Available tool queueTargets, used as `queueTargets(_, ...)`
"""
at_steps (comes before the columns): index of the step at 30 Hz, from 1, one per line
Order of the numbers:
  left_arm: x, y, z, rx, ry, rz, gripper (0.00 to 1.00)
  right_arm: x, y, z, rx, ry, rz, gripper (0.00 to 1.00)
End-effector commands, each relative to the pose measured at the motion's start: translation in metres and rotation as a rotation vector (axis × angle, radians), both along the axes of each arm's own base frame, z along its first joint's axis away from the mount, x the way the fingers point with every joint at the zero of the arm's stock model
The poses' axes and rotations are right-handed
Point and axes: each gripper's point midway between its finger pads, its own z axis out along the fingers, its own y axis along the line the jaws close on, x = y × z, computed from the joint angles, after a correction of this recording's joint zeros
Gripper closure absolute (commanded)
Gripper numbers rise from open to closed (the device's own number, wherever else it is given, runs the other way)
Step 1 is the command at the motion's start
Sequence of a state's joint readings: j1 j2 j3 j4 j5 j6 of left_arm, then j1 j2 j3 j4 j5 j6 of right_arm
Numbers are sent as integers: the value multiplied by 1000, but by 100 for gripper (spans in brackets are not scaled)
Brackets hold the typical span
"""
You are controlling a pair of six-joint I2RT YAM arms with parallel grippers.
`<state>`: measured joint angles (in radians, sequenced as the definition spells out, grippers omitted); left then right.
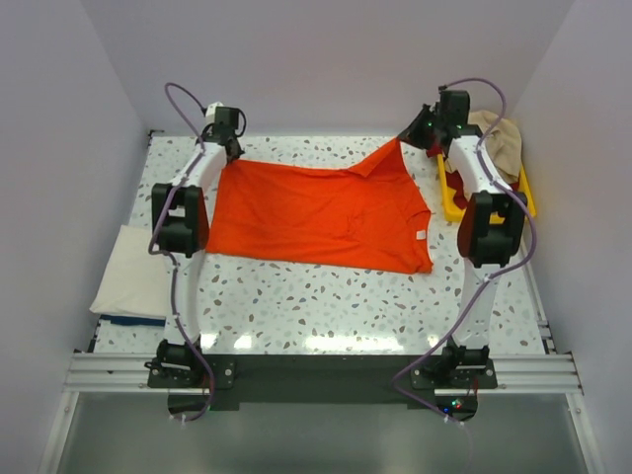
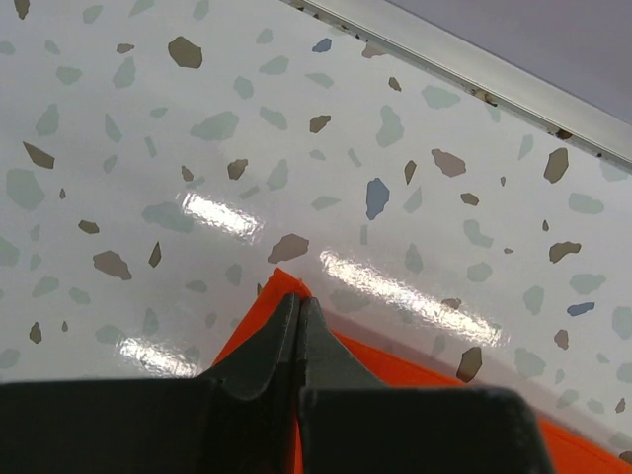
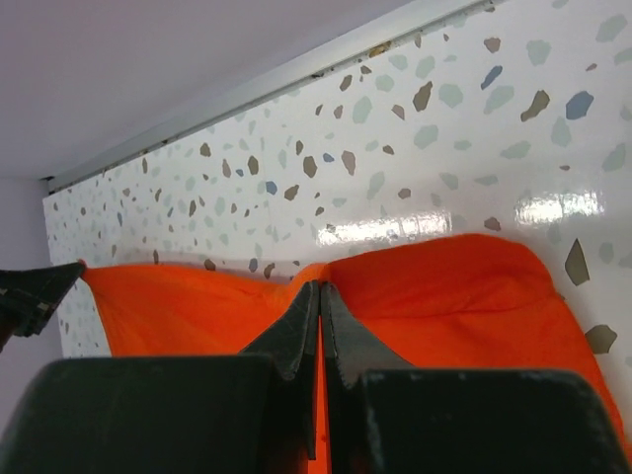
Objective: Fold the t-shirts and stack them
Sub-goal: Fold the tshirt
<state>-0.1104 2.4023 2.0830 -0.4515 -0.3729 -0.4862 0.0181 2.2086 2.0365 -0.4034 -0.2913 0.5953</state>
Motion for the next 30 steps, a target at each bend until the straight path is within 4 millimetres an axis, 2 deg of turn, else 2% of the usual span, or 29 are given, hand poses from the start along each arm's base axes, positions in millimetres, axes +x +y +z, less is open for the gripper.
queueTargets(1, 8, 9, 48, -17, -119, 1, 100, -26, -3, 26, 17, -23, 1, 100)
queueTargets(2, 2, 10, 40, -17, -101, 3, 100, -33, -3, 37, 18, -40, 0, 100)
queueTargets(3, -1, 10, 48, -24, -116, 5, 100, -37, -7, 36, 18, -36, -10, 100)
queueTargets(4, -2, 11, 52, -29, -132, 8, 100, -48, -6, 23, 23, -1, -12, 100)
queueTargets(5, -9, 11, 43, -32, -113, 5, 100, -55, -6, 33, 29, -19, -14, 100)
queueTargets(6, -12, 12, 51, -34, -127, 10, 100, -59, -5, 36, 37, -34, -13, 100)
queueTargets(7, -14, 14, 51, -39, -126, 15, 100, -68, -4, 24, 43, -1, -16, 100)
queueTargets(8, -18, 14, 47, -42, -114, 13, 100, -73, -4, 24, 45, 3, -19, 100)
queueTargets(9, -20, 14, 51, -49, -121, 13, 100, -81, -5, 34, 44, -10, -20, 100)
queueTargets(10, -22, 15, 52, -51, -121, 15, 100, -90, -5, 26, 48, 16, -25, 100)
queueTargets(11, -27, 15, 48, -52, -110, 17, 100, -93, -19, 25, 47, 20, -56, 100)
queueTargets(12, -30, 17, 55, -54, -121, 21, 100, -99, -20, 34, 51, 6, -60, 100)
queueTargets(13, -34, 18, 52, -54, -115, 21, 100, -107, -21, 27, 53, 24, -65, 100)
queueTargets(14, -37, 19, 58, -58, -125, 21, 100, -112, -23, 28, 51, 26, -74, 100)
queueTargets(17, -47, 21, 57, -68, -114, 31, 100, -130, -24, 24, 47, 49, -80, 100)
queueTargets(18, -50, 22, 57, -71, -113, 34, 100, -139, -23, 15, 48, 74, -80, 100)
queueTargets(19, -56, 22, 50, -72, -99, 36, 100, -145, -23, 20, 51, 63, -80, 100)
queueTargets(20, -59, 23, 54, -74, -106, 41, 100, -150, -23, 19, 51, 64, -80, 100)
queueTargets(21, -62, 24, 52, -75, -102, 45, 100, -157, -23, 11, 50, 84, -82, 100)
queueTargets(22, -67, 24, 46, -78, -91, 47, 100, -161, -24, 15, 48, 77, -84, 100)
queueTargets(24, -71, 23, 48, -85, -96, 45, 100, -172, -24, 5, 47, 103, -85, 100)
queueTargets(25, -76, 23, 41, -87, -83, 47, 100, -176, -24, 9, 46, 94, -86, 100)
queueTargets(27, -82, 22, 38, -97, -79, 47, 100, -186, -25, 2, 41, 112, -93, 100)
queueTargets(29, -87, 21, 40, -108, -81, 51, 100, -193, -24, 6, 45, 97, -93, 100)
queueTargets(30, -90, 21, 37, -110, -77, 52, 100, -199, -25, 0, 44, 113, -99, 100)
